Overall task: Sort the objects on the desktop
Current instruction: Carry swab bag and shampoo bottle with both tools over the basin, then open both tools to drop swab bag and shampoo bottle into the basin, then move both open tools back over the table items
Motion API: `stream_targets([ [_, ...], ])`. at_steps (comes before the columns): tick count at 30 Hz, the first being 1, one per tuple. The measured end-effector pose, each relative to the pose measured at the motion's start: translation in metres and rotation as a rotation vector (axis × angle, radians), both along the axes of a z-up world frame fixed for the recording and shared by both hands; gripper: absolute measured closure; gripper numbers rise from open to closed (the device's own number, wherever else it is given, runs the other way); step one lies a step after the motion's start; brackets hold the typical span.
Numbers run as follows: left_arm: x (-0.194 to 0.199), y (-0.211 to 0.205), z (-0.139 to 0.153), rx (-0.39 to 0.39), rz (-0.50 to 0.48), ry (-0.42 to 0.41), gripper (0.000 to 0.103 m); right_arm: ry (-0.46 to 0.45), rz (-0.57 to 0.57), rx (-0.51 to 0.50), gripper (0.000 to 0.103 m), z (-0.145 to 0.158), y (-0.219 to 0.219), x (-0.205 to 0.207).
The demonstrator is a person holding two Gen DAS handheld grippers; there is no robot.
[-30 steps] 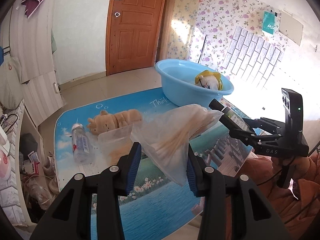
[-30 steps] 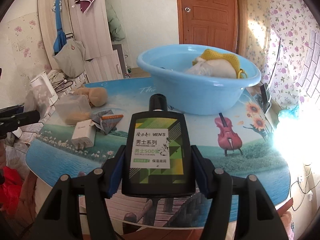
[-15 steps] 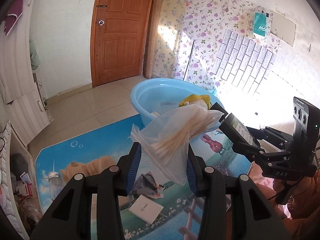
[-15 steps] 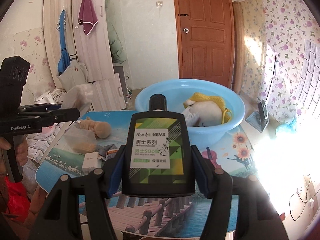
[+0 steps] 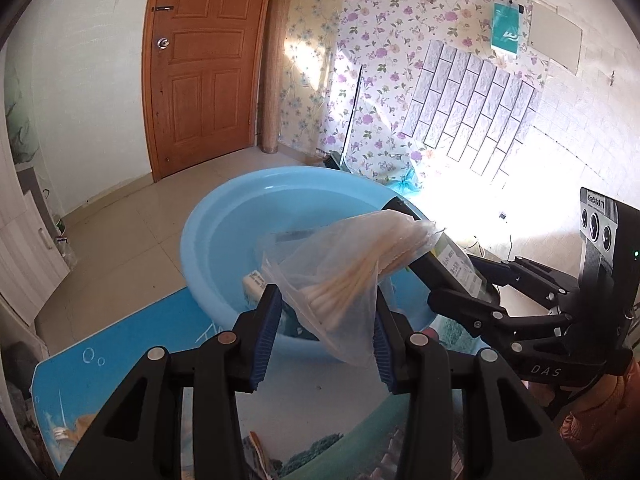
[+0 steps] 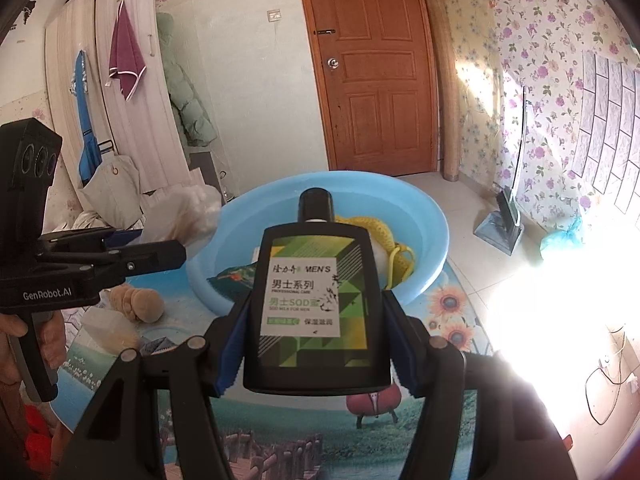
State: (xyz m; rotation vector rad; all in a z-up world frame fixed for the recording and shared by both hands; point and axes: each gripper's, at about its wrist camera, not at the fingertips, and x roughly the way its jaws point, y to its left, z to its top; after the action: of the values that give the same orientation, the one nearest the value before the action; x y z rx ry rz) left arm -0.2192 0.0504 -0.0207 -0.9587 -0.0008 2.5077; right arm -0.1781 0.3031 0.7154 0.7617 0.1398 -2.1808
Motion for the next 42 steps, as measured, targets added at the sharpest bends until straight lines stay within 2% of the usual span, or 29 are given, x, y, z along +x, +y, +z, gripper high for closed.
stream_targets([
  [1, -0.005, 0.004, -0.001, -0.006, -0.002, 0.002, 0.058, -0.007, -0.004, -0.003, 0.042, -0.001, -0.002, -0.004],
  [3, -0.011, 0.008, -0.003, -0.008, -0.007, 0.0, 0.037, -0.01, -0.014, -0.007, 0.042, -0.004, -0.005, -0.01],
  [4, -0.013, 0.008, -0.003, -0.005, -0.008, 0.003, 0.033, 0.003, -0.021, -0.004, 0.042, -0.003, -0.006, -0.011],
  [9, -0.012, 0.002, -0.002, -0.006, 0.004, 0.015, 0.029, -0.007, -0.018, -0.019, 0.042, -0.007, -0.015, -0.023],
  [16, 0.005, -0.029, -0.008, 0.007, 0.065, -0.008, 0.019, -0.008, 0.013, -0.014, 0.041, -0.009, -0.036, -0.024],
  [20, 0.023, -0.045, -0.014, 0.02, 0.103, -0.027, 0.007, -0.013, -0.003, -0.002, 0.04, -0.006, -0.034, -0.017],
  [21, 0.027, -0.05, -0.015, 0.029, 0.113, -0.036, 0.006, -0.008, -0.005, -0.003, 0.036, -0.003, -0.031, -0.014],
  [23, 0.036, -0.058, -0.019, 0.041, 0.134, -0.052, 0.006, 0.008, -0.018, 0.004, 0.03, 0.0, -0.025, -0.008],
  [30, 0.069, -0.079, -0.033, 0.044, 0.183, -0.082, 0.003, -0.02, -0.051, 0.007, 0.03, 0.003, -0.004, 0.01],
  [36, 0.096, -0.099, -0.041, 0.043, 0.208, -0.091, 0.003, -0.033, -0.034, 0.073, 0.03, -0.01, 0.002, 0.033],
  [42, 0.125, -0.117, -0.051, 0.022, 0.247, -0.104, 0.003, -0.098, -0.009, 0.087, 0.03, -0.018, 0.006, 0.051],
])
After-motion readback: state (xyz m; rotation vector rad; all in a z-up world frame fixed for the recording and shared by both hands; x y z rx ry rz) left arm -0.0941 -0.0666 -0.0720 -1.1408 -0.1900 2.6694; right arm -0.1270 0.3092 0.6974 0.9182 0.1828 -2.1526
